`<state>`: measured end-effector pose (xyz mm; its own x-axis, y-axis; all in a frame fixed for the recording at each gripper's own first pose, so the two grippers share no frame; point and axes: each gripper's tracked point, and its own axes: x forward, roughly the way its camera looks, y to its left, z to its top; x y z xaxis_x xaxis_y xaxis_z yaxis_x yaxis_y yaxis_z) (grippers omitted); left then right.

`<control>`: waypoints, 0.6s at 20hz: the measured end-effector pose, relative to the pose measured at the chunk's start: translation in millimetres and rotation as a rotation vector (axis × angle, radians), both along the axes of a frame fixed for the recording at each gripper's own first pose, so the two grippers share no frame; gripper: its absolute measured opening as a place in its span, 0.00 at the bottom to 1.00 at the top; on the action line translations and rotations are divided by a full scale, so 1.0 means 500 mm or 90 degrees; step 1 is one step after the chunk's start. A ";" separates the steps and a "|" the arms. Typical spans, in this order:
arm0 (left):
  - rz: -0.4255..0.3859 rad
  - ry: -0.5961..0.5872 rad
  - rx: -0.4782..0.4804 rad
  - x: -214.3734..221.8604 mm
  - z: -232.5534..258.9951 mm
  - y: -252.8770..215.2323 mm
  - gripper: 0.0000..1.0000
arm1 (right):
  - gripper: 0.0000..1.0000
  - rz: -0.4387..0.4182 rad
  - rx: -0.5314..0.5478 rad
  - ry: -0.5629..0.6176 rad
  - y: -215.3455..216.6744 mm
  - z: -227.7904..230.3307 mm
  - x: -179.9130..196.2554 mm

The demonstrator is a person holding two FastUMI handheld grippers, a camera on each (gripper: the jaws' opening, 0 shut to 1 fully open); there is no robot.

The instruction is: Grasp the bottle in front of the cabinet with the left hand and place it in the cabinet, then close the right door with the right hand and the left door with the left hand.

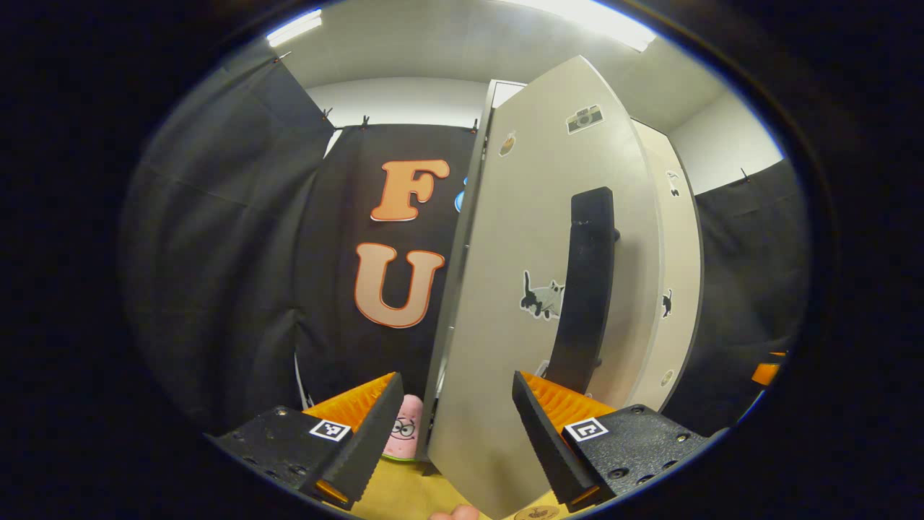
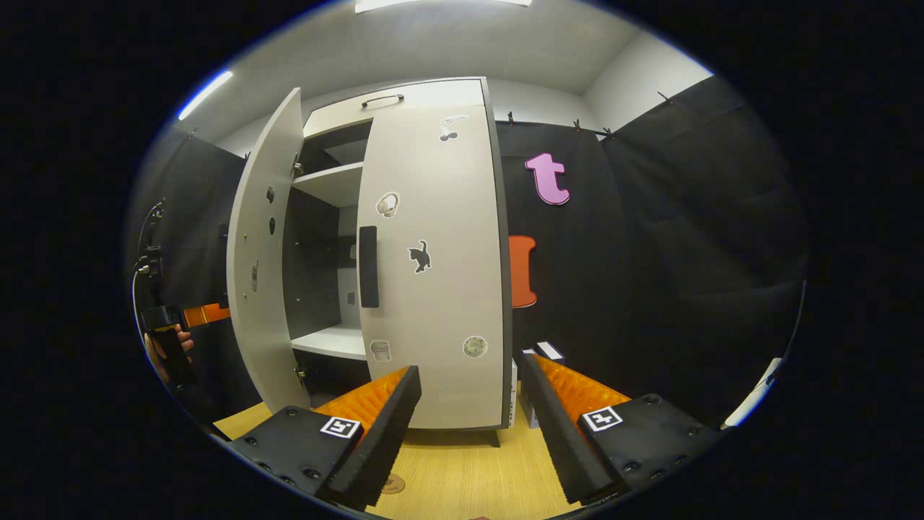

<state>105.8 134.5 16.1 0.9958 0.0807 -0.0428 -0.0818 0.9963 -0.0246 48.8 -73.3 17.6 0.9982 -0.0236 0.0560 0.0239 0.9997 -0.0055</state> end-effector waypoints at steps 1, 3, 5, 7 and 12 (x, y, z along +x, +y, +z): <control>-0.013 -0.002 -0.007 0.008 -0.003 -0.017 0.93 | 0.95 -0.004 0.000 0.001 -0.003 -0.002 -0.005; -0.044 -0.009 -0.032 0.016 -0.008 -0.058 0.96 | 0.95 -0.009 0.000 0.003 -0.007 -0.006 -0.010; -0.060 -0.014 -0.040 0.017 -0.010 -0.083 0.94 | 0.95 -0.016 -0.003 0.010 -0.007 0.001 -0.035; -0.068 -0.019 -0.039 0.025 -0.007 -0.096 0.94 | 0.95 -0.016 -0.001 0.010 -0.001 0.007 -0.027; -0.105 -0.035 -0.048 0.059 0.022 -0.156 0.94 | 0.95 -0.019 -0.004 0.008 0.000 0.015 -0.026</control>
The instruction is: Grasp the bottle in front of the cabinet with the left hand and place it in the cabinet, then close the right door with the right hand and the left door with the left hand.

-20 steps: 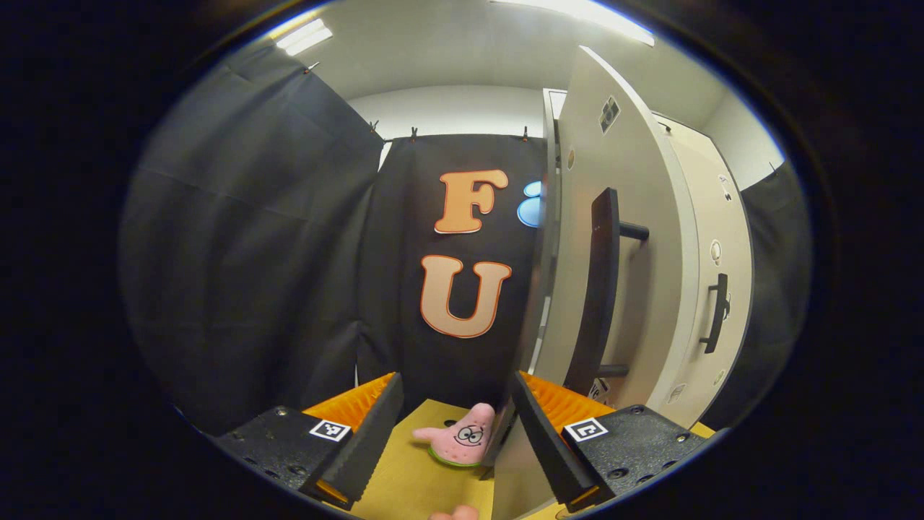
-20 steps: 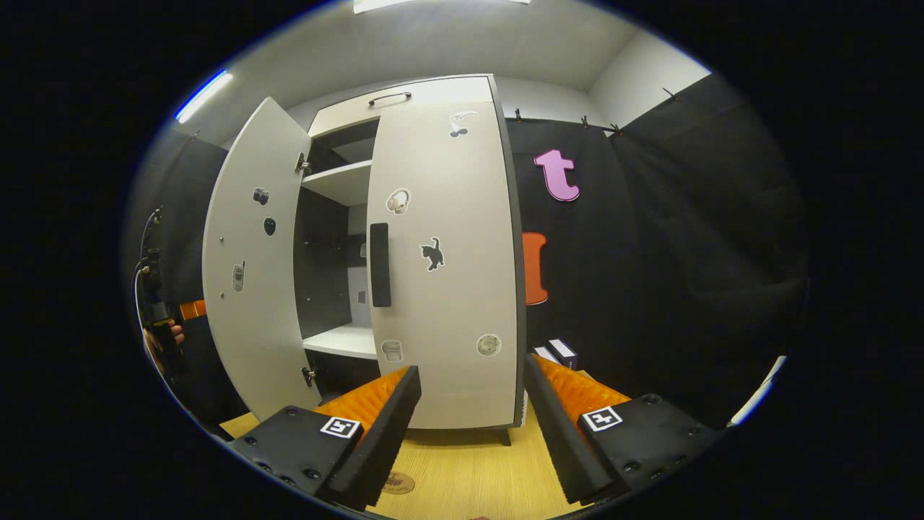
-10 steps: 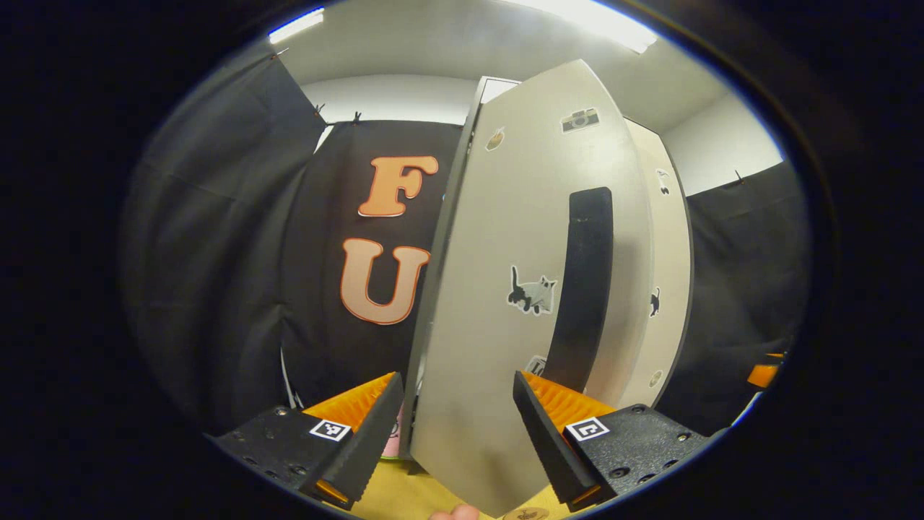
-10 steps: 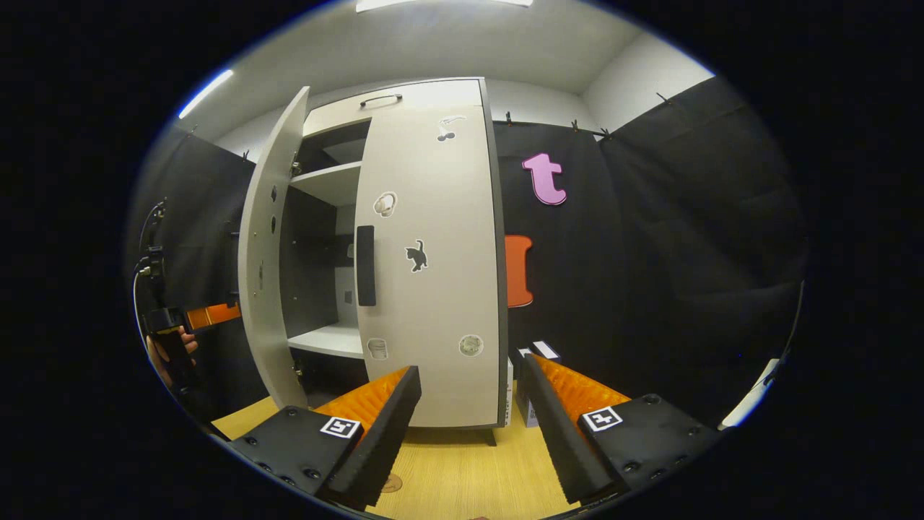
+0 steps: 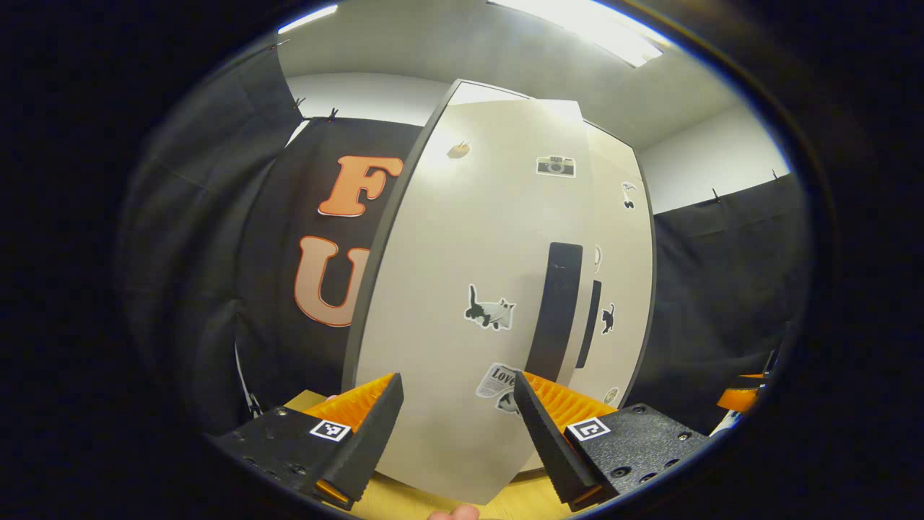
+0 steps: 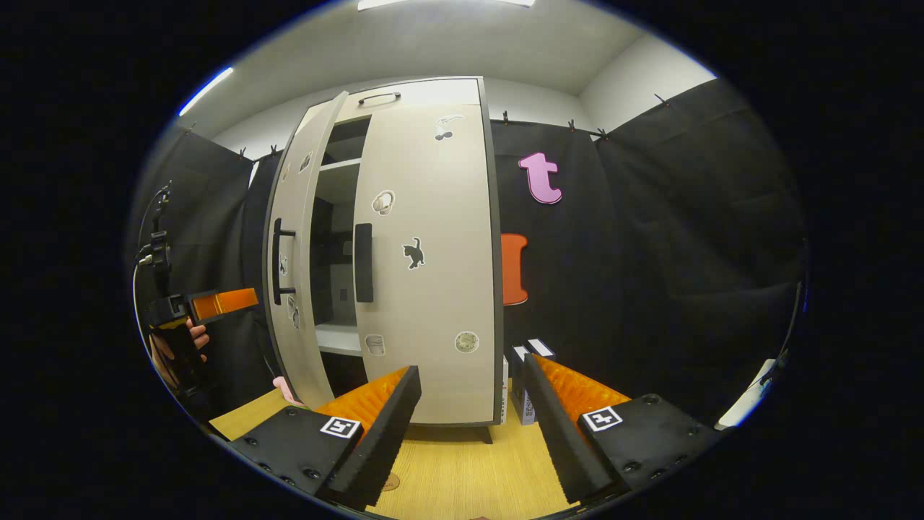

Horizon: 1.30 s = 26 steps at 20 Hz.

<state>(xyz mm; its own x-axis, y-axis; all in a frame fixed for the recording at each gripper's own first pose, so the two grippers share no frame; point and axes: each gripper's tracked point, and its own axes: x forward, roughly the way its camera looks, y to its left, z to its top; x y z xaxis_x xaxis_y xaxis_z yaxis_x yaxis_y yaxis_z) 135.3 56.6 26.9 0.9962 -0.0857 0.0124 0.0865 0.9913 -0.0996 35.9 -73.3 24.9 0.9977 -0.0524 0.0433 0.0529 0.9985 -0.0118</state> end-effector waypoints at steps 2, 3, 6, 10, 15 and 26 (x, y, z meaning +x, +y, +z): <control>-0.012 -0.005 -0.001 0.022 0.003 -0.022 0.97 | 0.96 -0.007 0.001 0.000 -0.002 0.000 -0.006; -0.019 -0.009 -0.002 0.037 0.004 -0.034 0.94 | 0.95 -0.011 0.003 0.000 -0.007 0.000 -0.010; -0.027 -0.010 0.002 0.070 0.003 -0.049 0.94 | 0.95 -0.027 0.004 0.000 -0.023 0.000 -0.020; -0.028 -0.012 0.016 0.102 0.001 -0.067 0.94 | 0.95 -0.046 0.000 0.001 -0.044 0.001 -0.023; -0.008 -0.015 0.049 0.126 -0.002 -0.082 0.94 | 0.95 -0.058 0.006 -0.006 -0.048 0.003 -0.018; -0.008 -0.010 0.016 0.127 -0.013 -0.084 0.95 | 0.95 -0.061 0.005 0.002 -0.035 -0.007 -0.034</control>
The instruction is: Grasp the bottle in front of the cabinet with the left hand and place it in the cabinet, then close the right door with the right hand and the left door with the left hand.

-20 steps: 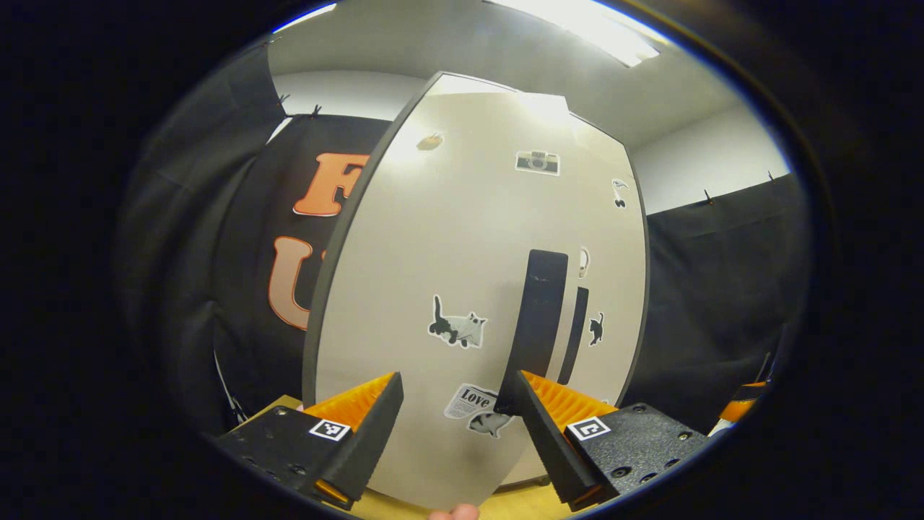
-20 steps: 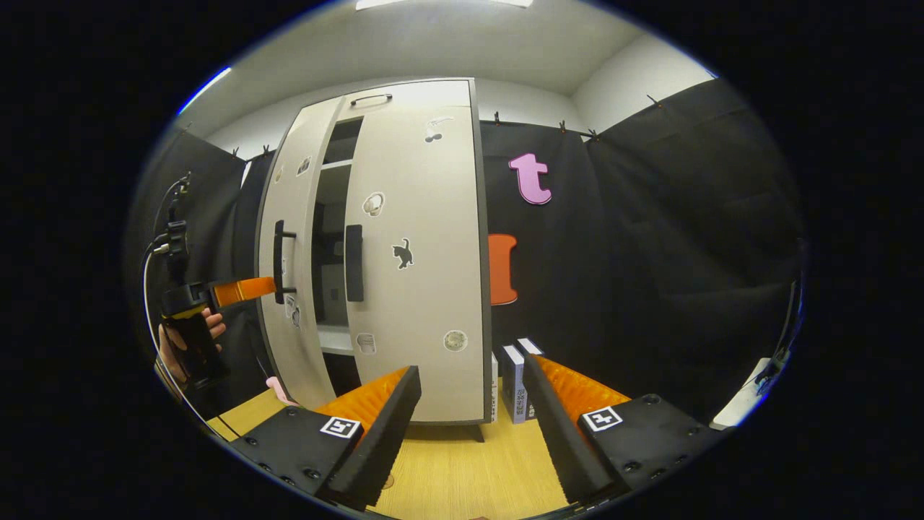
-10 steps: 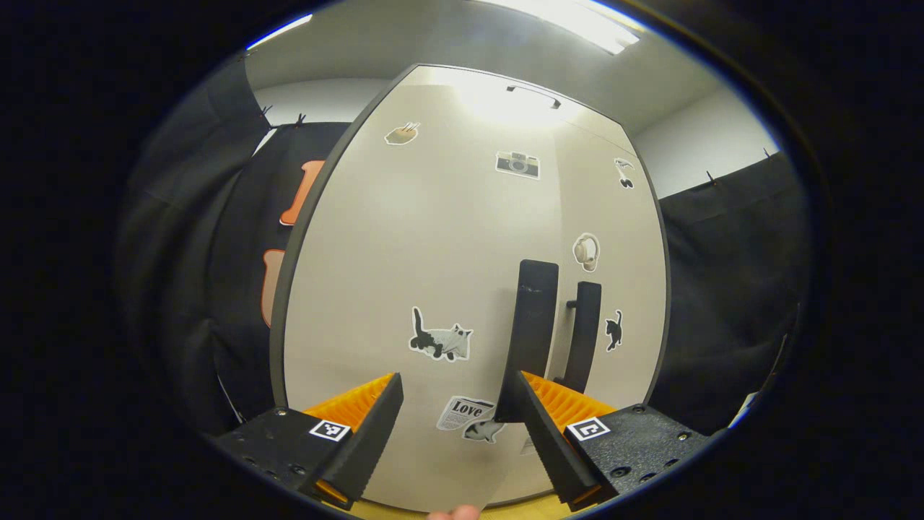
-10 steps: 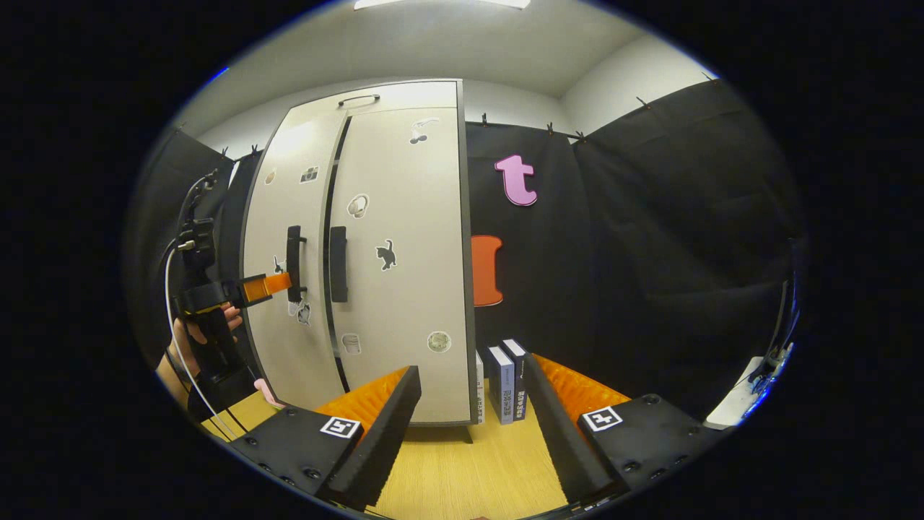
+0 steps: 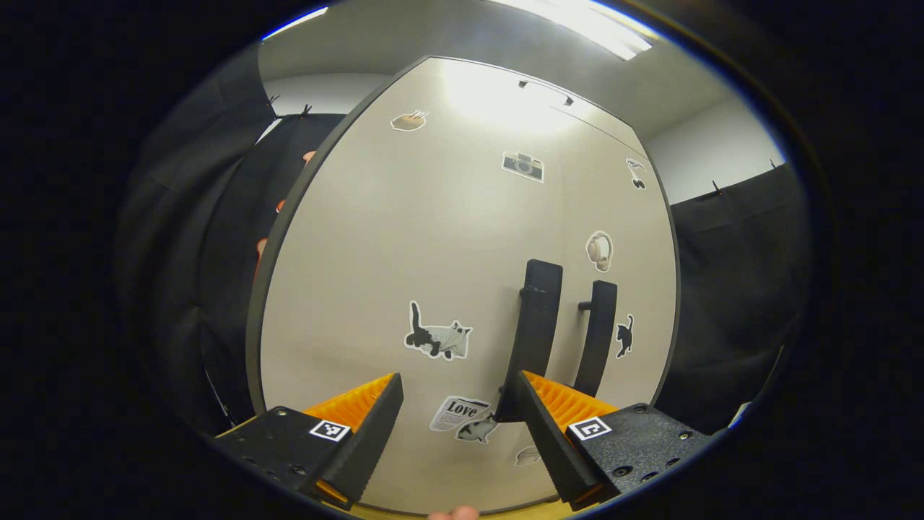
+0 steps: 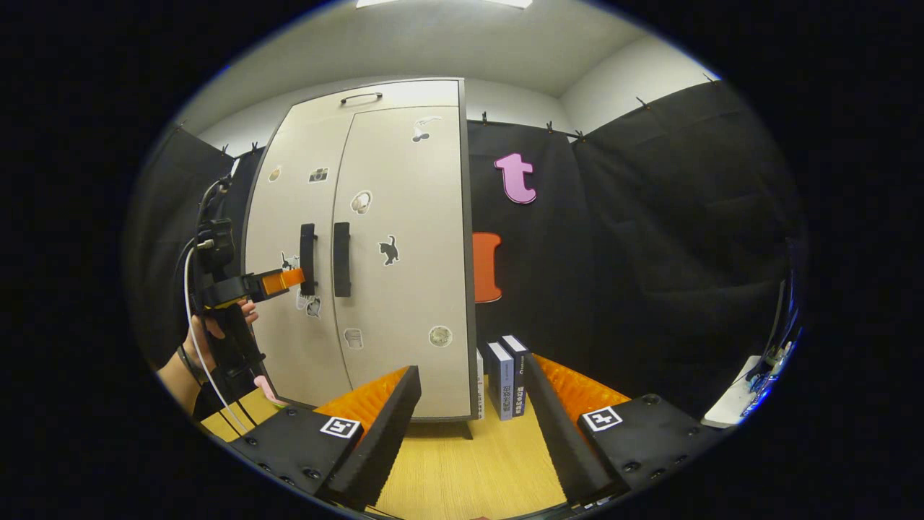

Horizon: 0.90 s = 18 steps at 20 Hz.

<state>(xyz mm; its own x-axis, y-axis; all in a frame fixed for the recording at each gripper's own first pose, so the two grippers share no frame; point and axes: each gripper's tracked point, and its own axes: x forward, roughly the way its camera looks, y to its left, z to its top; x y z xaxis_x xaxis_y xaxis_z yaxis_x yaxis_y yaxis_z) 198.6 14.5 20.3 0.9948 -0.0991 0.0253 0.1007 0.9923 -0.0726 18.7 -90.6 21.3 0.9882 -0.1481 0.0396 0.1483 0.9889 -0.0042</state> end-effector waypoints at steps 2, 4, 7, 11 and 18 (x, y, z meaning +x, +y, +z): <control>-0.009 -0.003 -0.002 -0.023 0.011 -0.005 0.95 | 0.95 0.011 0.002 -0.001 0.006 0.001 -0.004; -0.005 -0.014 0.006 -0.073 0.034 -0.002 0.95 | 0.95 0.033 0.001 0.003 0.013 0.000 -0.002; 0.017 -0.020 0.018 -0.162 0.057 0.013 0.94 | 0.96 0.075 -0.004 0.002 0.021 0.001 0.003; 0.067 -0.014 0.043 -0.294 0.065 0.031 0.94 | 0.96 0.140 0.003 -0.005 0.040 0.008 0.004; 0.160 -0.029 0.082 -0.491 0.069 0.032 0.95 | 0.95 0.188 0.028 -0.007 0.043 0.001 -0.023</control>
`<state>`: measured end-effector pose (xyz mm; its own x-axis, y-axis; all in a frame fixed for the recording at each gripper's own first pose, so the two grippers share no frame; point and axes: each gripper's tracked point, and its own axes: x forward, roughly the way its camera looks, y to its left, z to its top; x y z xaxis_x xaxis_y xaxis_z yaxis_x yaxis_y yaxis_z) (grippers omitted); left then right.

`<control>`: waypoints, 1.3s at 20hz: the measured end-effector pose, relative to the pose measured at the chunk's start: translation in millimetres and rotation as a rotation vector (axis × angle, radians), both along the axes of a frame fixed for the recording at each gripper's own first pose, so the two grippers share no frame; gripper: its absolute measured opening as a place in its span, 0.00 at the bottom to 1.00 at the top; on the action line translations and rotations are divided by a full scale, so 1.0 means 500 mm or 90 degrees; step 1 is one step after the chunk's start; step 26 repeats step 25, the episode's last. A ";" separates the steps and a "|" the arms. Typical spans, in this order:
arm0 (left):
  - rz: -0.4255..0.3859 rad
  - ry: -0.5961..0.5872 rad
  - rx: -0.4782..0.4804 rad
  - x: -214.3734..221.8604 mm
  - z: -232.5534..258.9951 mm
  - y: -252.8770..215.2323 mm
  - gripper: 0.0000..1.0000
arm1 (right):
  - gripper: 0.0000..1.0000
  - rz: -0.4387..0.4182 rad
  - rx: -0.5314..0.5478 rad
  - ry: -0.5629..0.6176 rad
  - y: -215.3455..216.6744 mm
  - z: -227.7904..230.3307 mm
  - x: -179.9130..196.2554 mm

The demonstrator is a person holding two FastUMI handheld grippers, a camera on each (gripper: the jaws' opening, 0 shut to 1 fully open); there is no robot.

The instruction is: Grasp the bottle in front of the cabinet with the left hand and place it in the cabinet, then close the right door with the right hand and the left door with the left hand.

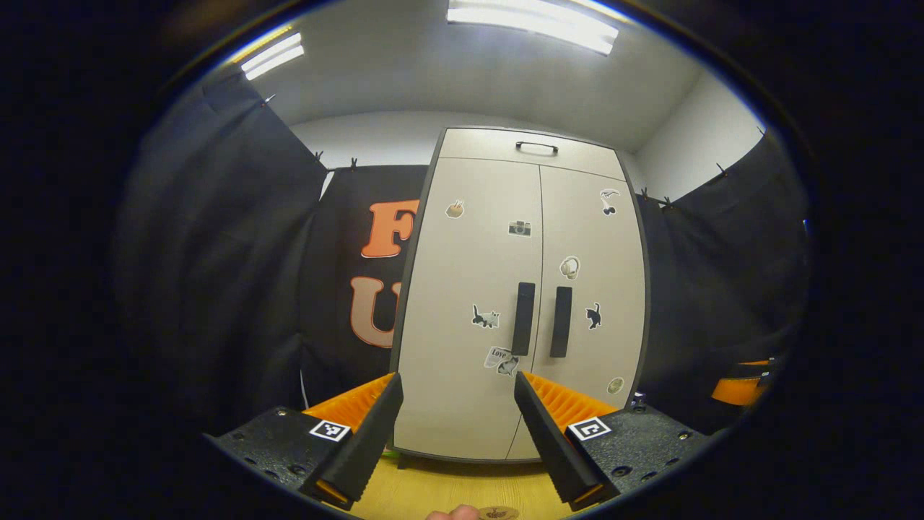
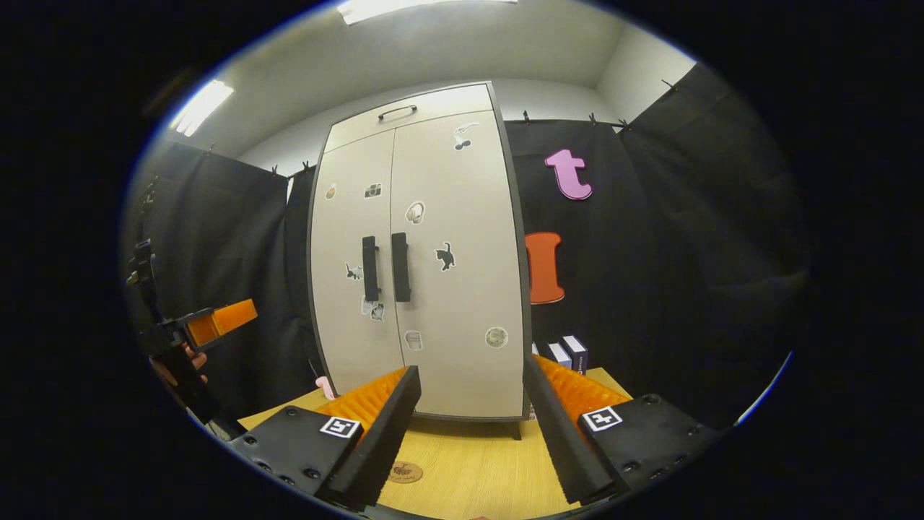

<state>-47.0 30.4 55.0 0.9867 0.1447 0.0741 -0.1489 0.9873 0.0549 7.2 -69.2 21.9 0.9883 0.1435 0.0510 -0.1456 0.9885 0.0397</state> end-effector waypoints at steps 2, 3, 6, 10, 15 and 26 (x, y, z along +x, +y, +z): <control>-0.002 -0.005 0.007 -0.031 0.003 -0.007 0.95 | 0.95 -0.008 0.003 -0.015 -0.010 0.002 -0.006; 0.002 -0.011 0.008 -0.042 0.004 -0.008 0.95 | 0.95 -0.016 0.003 -0.016 -0.018 -0.003 -0.012; 0.023 -0.033 0.000 -0.068 0.005 -0.004 0.94 | 0.96 -0.034 -0.005 -0.019 -0.040 -0.014 -0.024; 0.020 -0.025 -0.030 -0.069 -0.016 -0.014 0.95 | 0.95 -0.053 -0.015 -0.015 -0.065 -0.015 -0.044; 0.011 -0.013 -0.011 -0.066 -0.029 -0.020 0.95 | 0.95 -0.062 -0.009 -0.011 -0.069 -0.024 -0.054; -0.008 -0.018 0.028 -0.079 -0.028 -0.038 0.95 | 0.95 -0.056 -0.004 -0.004 -0.052 -0.034 -0.056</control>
